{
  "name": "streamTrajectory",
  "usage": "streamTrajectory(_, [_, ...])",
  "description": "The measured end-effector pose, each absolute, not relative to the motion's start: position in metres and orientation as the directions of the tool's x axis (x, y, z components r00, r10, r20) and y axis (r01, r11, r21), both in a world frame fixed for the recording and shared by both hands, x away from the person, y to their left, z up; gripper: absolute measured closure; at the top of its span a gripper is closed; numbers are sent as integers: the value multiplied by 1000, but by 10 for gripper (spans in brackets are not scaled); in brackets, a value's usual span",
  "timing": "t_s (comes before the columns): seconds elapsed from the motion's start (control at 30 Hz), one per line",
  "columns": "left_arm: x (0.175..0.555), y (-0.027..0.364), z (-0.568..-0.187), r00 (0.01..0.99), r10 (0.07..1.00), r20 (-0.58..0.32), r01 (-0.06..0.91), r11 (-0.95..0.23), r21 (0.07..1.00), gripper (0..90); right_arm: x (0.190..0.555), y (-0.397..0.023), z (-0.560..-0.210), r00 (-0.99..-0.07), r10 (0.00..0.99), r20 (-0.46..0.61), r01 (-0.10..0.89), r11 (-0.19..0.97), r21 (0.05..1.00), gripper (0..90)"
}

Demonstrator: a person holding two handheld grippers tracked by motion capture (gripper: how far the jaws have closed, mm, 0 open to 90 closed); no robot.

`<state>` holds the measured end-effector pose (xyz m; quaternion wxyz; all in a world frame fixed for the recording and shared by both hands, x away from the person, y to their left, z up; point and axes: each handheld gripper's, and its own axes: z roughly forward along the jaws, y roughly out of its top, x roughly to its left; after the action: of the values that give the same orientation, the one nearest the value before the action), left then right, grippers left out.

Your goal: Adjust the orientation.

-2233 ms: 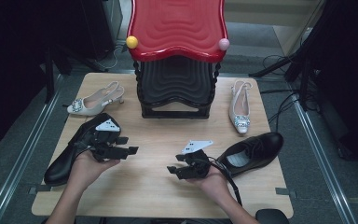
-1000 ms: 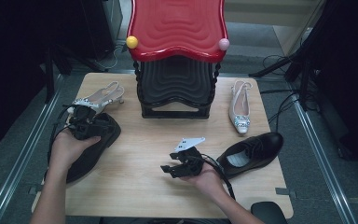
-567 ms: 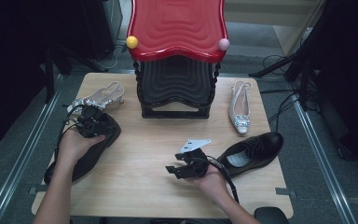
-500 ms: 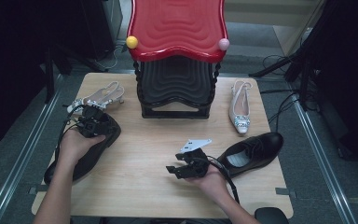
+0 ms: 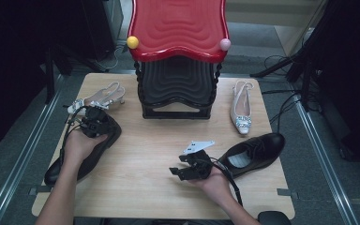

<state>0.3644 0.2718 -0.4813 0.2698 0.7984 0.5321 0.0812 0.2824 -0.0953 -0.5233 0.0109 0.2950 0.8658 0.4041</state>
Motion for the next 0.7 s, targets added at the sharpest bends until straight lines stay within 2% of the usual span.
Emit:
streamTrajectory(0.3, [347, 264, -455, 455, 886, -87, 782, -352, 514, 847, 285, -97, -522, -823, 517, 235, 508, 487, 710, 394])
streamTrajectory(0.33, [340, 263, -446, 472, 872, -129, 772, -339, 538, 854, 285, -97, -521, -824, 515, 235, 506, 484, 714, 394])
streamTrajectory(0.7, [315, 236, -407, 568, 778, -268, 718, -309, 623, 866, 287, -94, -520, -827, 501, 255, 509, 477, 717, 394])
